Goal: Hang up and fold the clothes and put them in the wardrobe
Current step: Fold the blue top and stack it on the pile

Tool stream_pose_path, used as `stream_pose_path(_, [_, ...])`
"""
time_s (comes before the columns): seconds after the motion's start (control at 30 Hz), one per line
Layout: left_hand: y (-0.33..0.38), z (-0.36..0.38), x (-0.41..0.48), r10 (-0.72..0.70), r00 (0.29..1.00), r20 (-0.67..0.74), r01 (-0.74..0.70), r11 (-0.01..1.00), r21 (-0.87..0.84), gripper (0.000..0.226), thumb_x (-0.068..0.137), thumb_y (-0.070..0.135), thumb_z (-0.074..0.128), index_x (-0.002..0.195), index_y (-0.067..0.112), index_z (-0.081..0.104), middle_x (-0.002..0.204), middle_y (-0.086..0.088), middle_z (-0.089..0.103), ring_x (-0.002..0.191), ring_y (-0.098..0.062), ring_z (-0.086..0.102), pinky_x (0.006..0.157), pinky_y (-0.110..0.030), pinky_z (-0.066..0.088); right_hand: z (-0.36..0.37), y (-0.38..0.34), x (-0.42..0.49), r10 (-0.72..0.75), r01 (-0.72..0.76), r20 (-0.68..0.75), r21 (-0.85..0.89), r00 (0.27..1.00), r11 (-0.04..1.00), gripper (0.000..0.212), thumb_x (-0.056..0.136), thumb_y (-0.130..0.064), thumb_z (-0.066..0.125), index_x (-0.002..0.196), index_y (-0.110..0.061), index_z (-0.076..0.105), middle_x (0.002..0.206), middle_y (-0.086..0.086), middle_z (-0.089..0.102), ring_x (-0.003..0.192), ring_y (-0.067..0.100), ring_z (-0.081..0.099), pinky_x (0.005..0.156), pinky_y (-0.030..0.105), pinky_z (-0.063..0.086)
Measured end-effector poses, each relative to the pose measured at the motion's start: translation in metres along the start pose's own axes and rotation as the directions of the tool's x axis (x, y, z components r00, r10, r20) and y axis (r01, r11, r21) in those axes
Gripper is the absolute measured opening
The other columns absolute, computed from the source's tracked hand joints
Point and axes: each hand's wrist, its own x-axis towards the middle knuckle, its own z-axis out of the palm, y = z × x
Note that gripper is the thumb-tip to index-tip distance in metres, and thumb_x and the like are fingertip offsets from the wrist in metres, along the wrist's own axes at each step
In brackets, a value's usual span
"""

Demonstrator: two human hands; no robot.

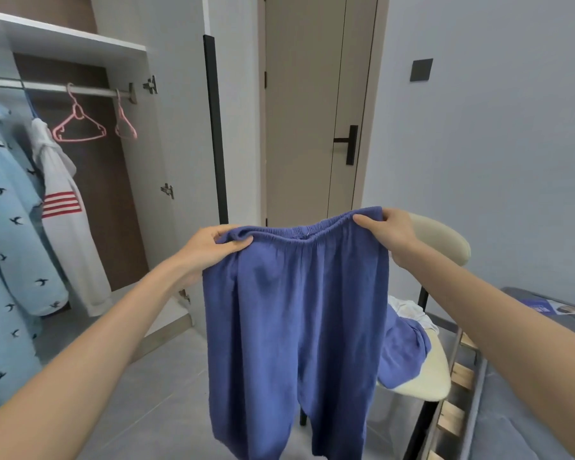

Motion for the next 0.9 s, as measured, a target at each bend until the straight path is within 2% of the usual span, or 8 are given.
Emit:
stream_pose_path(0.07, [-0.003, 0.000, 0.001, -0.088, 0.996, 0.020, 0.088, 0.996, 0.005, 0.005, 0.080, 0.039, 0.072, 0.084, 0.038, 0.073, 0.077, 0.018, 0.072, 0.067, 0.003, 0.067, 0.050, -0.010, 0.048, 0.002, 0.000, 0.002, -0.065, 0.063, -0.010, -0.115, 0.998, 0.991, 0.017, 0.089, -0.029, 0.066, 0.076, -0.019, 0.062, 0.079, -0.003, 0.063, 0.074, 0.012, 0.058, 0.060, 0.024, 0.047])
stream_pose_path(0.13, [-0.007, 0.002, 0.002, -0.134, 0.991, -0.008, 0.134, 0.991, -0.010, 0.021, 0.075, 0.047, 0.071, 0.088, 0.031, 0.072, 0.077, 0.013, 0.073, 0.069, -0.005, 0.069, 0.051, -0.015, 0.050, 0.004, 0.000, 0.004, -0.076, 0.074, -0.010, -0.157, 0.997, 0.985, 0.020, 0.088, -0.031, 0.065, 0.081, -0.013, 0.064, 0.079, -0.002, 0.063, 0.075, 0.013, 0.058, 0.063, 0.027, 0.047])
stream_pose_path(0.27, [-0.007, 0.008, 0.005, -0.263, 0.942, -0.208, 0.214, 0.949, -0.229, 0.020, 0.080, 0.044, 0.072, 0.085, 0.024, 0.071, 0.082, 0.006, 0.071, 0.080, -0.016, 0.065, 0.058, -0.026, 0.047, 0.007, -0.001, 0.007, 0.024, -0.024, -0.005, -0.102, 1.000, 0.995, 0.033, 0.084, -0.033, 0.069, 0.090, 0.000, 0.067, 0.079, 0.002, 0.064, 0.068, 0.013, 0.056, 0.058, 0.026, 0.045])
stream_pose_path(0.37, [-0.003, 0.014, 0.010, -0.303, 0.912, -0.276, 0.233, 0.938, -0.257, 0.023, 0.083, 0.037, 0.072, 0.075, 0.016, 0.068, 0.080, 0.005, 0.068, 0.075, -0.015, 0.063, 0.058, -0.025, 0.046, 0.011, 0.000, 0.010, 0.147, -0.144, 0.069, -0.043, 0.987, 0.989, 0.028, 0.086, -0.028, 0.069, 0.086, 0.000, 0.067, 0.092, 0.012, 0.066, 0.074, 0.019, 0.060, 0.074, 0.034, 0.053])
stream_pose_path(0.43, [0.002, 0.020, 0.015, -0.290, 0.903, -0.318, 0.221, 0.946, -0.236, 0.028, 0.084, 0.036, 0.071, 0.074, 0.012, 0.062, 0.078, 0.003, 0.062, 0.073, -0.016, 0.059, 0.061, -0.024, 0.046, 0.016, -0.003, 0.008, 0.188, -0.183, 0.112, -0.053, 0.976, 0.982, 0.031, 0.086, -0.025, 0.069, 0.095, 0.005, 0.067, 0.102, 0.018, 0.068, 0.087, 0.025, 0.063, 0.092, 0.045, 0.054])
stream_pose_path(0.5, [0.006, 0.027, 0.021, -0.277, 0.902, -0.331, 0.209, 0.952, -0.226, 0.027, 0.085, 0.036, 0.070, 0.079, 0.012, 0.061, 0.080, 0.000, 0.058, 0.077, -0.019, 0.057, 0.070, -0.027, 0.045, 0.023, -0.009, 0.006, 0.201, -0.198, 0.156, -0.030, 0.967, 0.980, 0.036, 0.086, -0.024, 0.070, 0.104, 0.006, 0.066, 0.108, 0.019, 0.068, 0.099, 0.027, 0.066, 0.094, 0.047, 0.052])
stream_pose_path(0.77, [0.029, 0.054, 0.032, -0.166, 0.955, -0.247, 0.127, 0.978, -0.167, 0.030, 0.088, 0.031, 0.064, 0.073, 0.012, 0.047, 0.081, -0.007, 0.041, 0.076, -0.019, 0.040, 0.065, -0.030, 0.033, 0.059, -0.037, -0.014, 0.160, -0.264, 0.354, 0.269, 0.922, 0.926, 0.014, 0.093, -0.009, 0.061, 0.094, 0.004, 0.062, 0.100, 0.015, 0.063, 0.084, 0.022, 0.066, 0.065, 0.024, 0.057])
stream_pose_path(0.9, [0.036, 0.064, 0.030, -0.090, 0.983, -0.157, 0.076, 0.993, -0.094, 0.021, 0.093, 0.035, 0.058, 0.084, 0.016, 0.053, 0.082, -0.006, 0.045, 0.078, -0.018, 0.043, 0.072, -0.032, 0.038, 0.068, -0.036, -0.020, 0.099, -0.190, 0.399, 0.195, 0.912, 0.962, 0.021, 0.095, -0.010, 0.058, 0.105, 0.006, 0.066, 0.094, 0.012, 0.067, 0.074, 0.013, 0.067, 0.057, 0.018, 0.055])
